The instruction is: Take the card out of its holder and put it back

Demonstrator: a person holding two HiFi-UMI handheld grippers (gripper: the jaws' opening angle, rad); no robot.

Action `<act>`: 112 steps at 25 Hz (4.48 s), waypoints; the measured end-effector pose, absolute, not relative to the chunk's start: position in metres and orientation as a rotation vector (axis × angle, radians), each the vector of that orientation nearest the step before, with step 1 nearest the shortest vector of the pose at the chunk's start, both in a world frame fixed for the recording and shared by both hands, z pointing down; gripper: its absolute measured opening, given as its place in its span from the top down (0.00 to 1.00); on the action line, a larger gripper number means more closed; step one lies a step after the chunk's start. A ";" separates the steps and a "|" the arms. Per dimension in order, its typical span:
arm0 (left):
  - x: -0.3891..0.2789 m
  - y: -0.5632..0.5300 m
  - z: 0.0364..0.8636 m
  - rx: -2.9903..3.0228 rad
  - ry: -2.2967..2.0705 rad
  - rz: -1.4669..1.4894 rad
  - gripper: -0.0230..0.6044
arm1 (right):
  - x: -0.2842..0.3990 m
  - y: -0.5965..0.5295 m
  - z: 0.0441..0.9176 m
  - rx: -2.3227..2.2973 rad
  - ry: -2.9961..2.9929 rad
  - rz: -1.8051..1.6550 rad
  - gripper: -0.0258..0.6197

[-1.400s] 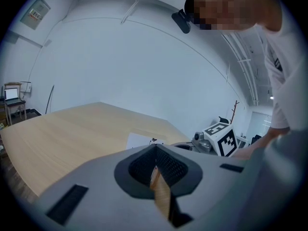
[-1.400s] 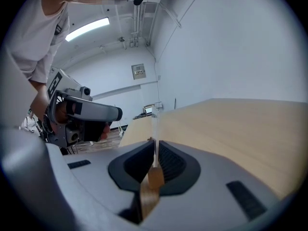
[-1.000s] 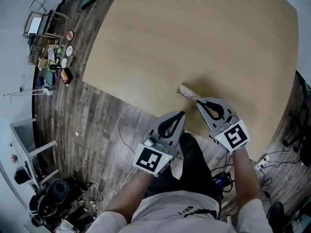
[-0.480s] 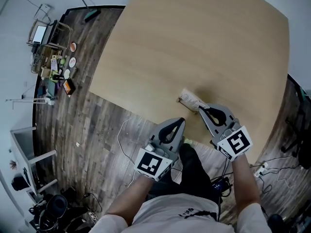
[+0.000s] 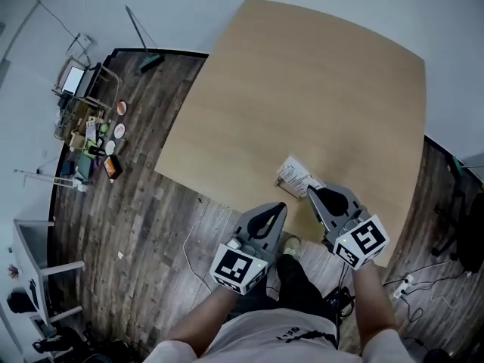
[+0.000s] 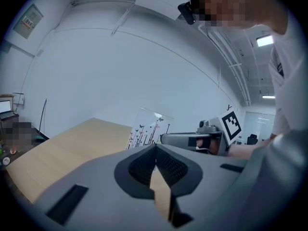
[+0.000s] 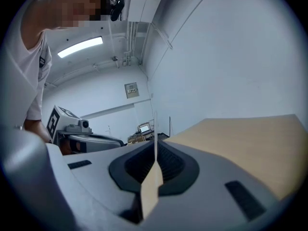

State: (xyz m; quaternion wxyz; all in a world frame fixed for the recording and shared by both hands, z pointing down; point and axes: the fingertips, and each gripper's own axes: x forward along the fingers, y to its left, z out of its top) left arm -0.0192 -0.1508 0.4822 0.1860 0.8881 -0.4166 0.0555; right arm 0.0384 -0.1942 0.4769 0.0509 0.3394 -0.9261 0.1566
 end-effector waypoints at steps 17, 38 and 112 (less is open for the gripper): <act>-0.017 -0.123 0.358 2.609 -1.084 0.061 0.94 | 0.045 -0.160 0.347 1.226 -2.853 0.372 0.92; -0.031 -0.105 0.321 2.641 -1.063 -0.003 0.94 | 0.029 -0.135 0.312 1.247 -2.881 0.305 0.92; -0.020 -0.160 0.538 2.284 -1.295 0.154 0.94 | 0.041 -0.190 0.603 0.710 -2.791 0.464 0.92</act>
